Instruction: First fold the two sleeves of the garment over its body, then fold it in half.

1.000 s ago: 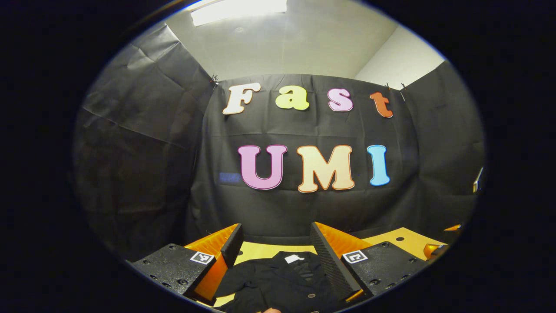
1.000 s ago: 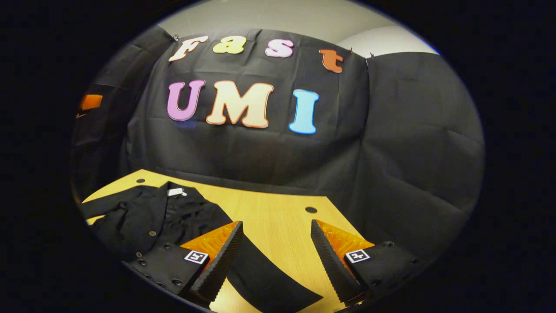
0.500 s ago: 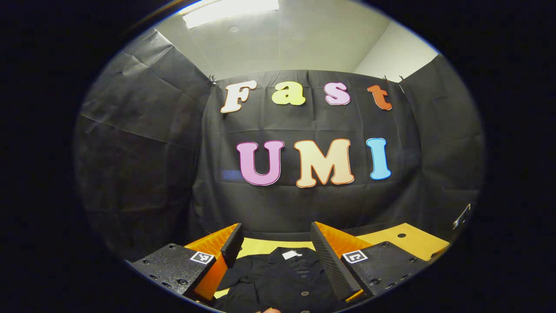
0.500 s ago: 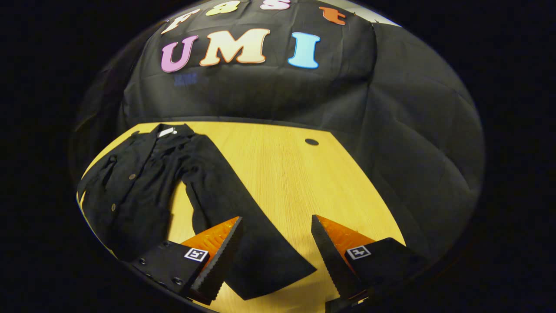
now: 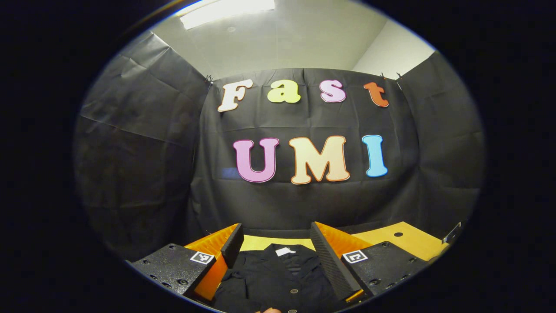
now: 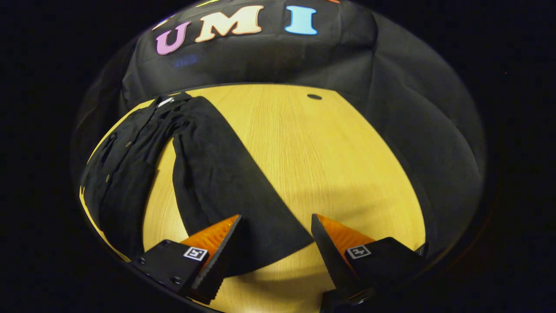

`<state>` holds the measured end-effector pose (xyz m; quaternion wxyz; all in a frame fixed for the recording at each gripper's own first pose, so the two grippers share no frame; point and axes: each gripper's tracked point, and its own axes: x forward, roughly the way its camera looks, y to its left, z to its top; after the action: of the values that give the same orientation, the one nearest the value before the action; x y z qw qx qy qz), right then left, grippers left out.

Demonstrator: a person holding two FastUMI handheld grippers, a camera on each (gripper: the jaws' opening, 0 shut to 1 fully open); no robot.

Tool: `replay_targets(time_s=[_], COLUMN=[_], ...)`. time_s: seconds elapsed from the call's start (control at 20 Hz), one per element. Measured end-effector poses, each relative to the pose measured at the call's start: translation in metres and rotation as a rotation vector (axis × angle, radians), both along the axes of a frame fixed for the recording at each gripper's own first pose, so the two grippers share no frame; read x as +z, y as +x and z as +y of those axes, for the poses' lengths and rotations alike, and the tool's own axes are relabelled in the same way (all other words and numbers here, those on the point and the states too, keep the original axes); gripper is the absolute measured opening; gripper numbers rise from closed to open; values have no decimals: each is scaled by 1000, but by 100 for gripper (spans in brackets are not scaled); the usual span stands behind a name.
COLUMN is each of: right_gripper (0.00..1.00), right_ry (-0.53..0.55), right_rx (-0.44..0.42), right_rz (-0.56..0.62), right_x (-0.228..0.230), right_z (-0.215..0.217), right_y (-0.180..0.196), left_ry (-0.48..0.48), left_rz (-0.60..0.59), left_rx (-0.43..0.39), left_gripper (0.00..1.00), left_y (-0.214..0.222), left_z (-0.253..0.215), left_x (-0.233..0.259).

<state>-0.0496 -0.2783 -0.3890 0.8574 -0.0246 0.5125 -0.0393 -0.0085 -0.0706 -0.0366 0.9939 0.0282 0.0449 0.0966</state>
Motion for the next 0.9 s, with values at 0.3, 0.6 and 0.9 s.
replay_targets(time_s=[0.3, 0.6, 0.9], right_gripper=[27, 4, 4], right_ry=[62, 135, 191], right_rx=[32, -52, -39], right_rz=[-30, -116, -262], right_x=[0, 40, 97], right_z=[30, 44, 95], right_y=[-1, 21, 73], left_ry=[-14, 5, 12], left_rz=[5, -11, -9], left_rx=[9, 43, 77], left_gripper=[92, 91, 92], left_y=[-2, -4, -11], left_z=[16, 58, 105], left_x=[-7, 0, 3])
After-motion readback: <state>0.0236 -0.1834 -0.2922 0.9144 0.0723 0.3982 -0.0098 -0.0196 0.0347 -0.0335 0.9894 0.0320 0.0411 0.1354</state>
